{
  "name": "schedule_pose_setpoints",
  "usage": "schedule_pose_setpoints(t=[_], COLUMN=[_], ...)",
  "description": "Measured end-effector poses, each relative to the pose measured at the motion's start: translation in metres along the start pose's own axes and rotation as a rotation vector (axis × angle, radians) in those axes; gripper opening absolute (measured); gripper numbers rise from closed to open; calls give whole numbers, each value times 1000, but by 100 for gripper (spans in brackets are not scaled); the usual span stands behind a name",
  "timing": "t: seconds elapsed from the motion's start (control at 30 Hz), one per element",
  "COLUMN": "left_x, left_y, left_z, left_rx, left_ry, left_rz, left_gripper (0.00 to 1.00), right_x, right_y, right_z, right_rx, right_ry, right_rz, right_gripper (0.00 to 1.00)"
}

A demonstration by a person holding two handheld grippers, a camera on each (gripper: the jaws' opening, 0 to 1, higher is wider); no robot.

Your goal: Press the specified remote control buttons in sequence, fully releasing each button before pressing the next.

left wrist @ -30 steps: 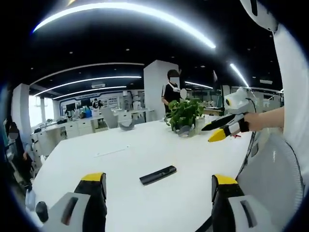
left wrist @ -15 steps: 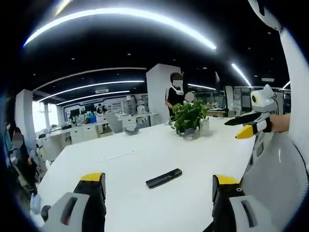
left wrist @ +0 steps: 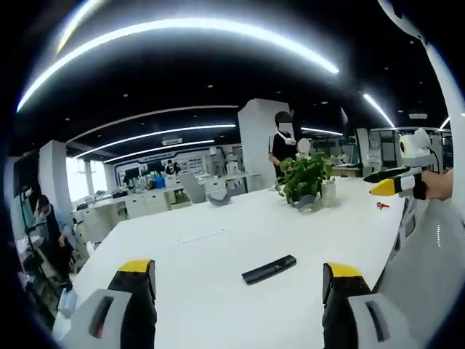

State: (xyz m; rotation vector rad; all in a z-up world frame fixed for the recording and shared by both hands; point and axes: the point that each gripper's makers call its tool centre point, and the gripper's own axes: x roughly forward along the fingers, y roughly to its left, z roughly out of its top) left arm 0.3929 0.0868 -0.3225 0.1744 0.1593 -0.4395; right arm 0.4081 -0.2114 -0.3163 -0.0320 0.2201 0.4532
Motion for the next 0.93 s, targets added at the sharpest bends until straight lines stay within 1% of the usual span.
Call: schedule_pose_setpoints(t=[0.03, 0.07, 0.1, 0.17, 0.23, 0.3, 0.43, 0.5, 0.57, 0.6, 0.67, 0.7, 0.73, 0.77, 0.83, 0.93], left_x=[0, 0, -1, 0, 1, 1, 1, 2, 1, 0, 1, 2, 2, 1, 0, 0], left_y=[1, 2, 3, 4, 0, -3, -5, -6, -6, -6, -7, -7, -6, -6, -4, -1], left_z=[0, 0, 0, -2, -5, -5, -3, -3, -1, 0, -2, -5, -6, -6, -4, -4], left_rx=[-3, -5, -3, 11, 32, 42, 37, 21, 26, 29, 19, 21, 30, 42, 42, 20], left_ry=[-2, -4, -5, 9, 25, 27, 18, 17, 2, -3, 10, 28, 35, 30, 21, 19], left_rz=[5, 10, 16, 21, 7, -8, -22, -28, -27, -26, -33, -31, -28, -21, -13, -9], left_gripper=[99, 99, 99, 98, 98, 98, 98, 98, 98, 97, 97, 98, 98, 98, 97, 97], right_x=[1, 1, 0, -1, -1, -1, -2, 0, 0, 1, 2, 3, 4, 4, 3, 2], right_y=[2, 2, -2, -3, -4, -2, 1, 3, 7, 8, 7, 8, 9, 12, 14, 10], right_z=[-3, -4, -4, -5, -8, -9, -5, -5, -3, -3, -8, -14, -17, -17, -15, -14], right_rx=[-7, -14, -25, -31, -32, -40, -72, -87, -99, -105, -126, -137, -139, -141, -152, -151], right_ry=[17, 20, 18, 20, 34, 40, 28, 27, 14, 13, 44, 78, 95, 94, 86, 79], right_rz=[5, 3, -5, -15, -22, -23, -24, -4, 17, 16, 12, 19, 27, 35, 40, 17], right_gripper=[100, 100, 100, 100, 100, 100, 99, 99, 99, 98, 98, 97, 96, 95, 94, 94])
